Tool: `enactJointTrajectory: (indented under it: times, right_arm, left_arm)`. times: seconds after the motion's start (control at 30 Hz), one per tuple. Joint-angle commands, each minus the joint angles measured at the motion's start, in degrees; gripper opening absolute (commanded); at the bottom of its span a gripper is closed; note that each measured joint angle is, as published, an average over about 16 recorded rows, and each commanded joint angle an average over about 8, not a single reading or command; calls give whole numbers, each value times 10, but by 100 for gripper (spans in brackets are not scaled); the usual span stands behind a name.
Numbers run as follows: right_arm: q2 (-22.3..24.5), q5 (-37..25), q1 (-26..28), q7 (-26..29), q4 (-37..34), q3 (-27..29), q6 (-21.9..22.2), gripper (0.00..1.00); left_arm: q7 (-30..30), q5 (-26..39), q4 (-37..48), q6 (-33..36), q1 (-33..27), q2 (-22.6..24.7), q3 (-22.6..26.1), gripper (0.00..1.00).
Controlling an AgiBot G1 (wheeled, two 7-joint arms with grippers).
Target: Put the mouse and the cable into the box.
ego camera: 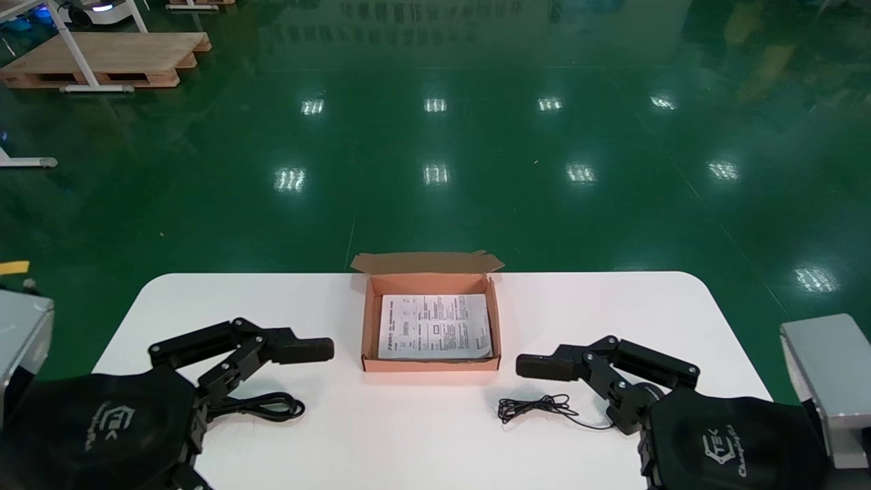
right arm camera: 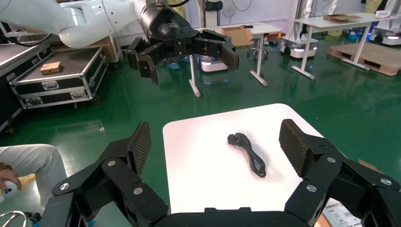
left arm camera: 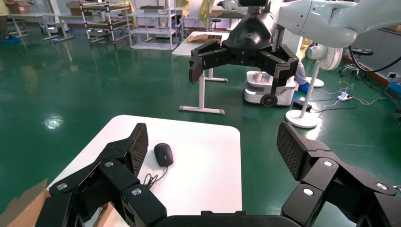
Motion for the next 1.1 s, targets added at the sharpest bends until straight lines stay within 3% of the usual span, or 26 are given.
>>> enactJointTrajectory:
  times: [0.03, 1.1]
  right_arm:
    - [0, 0, 0, 0, 0, 0, 0, 100]
    - [0, 0, 0, 0, 0, 0, 0, 100]
  left_arm:
    - [0, 0, 0, 0, 0, 0, 0, 100]
    - [0, 0, 0, 0, 0, 0, 0, 100]
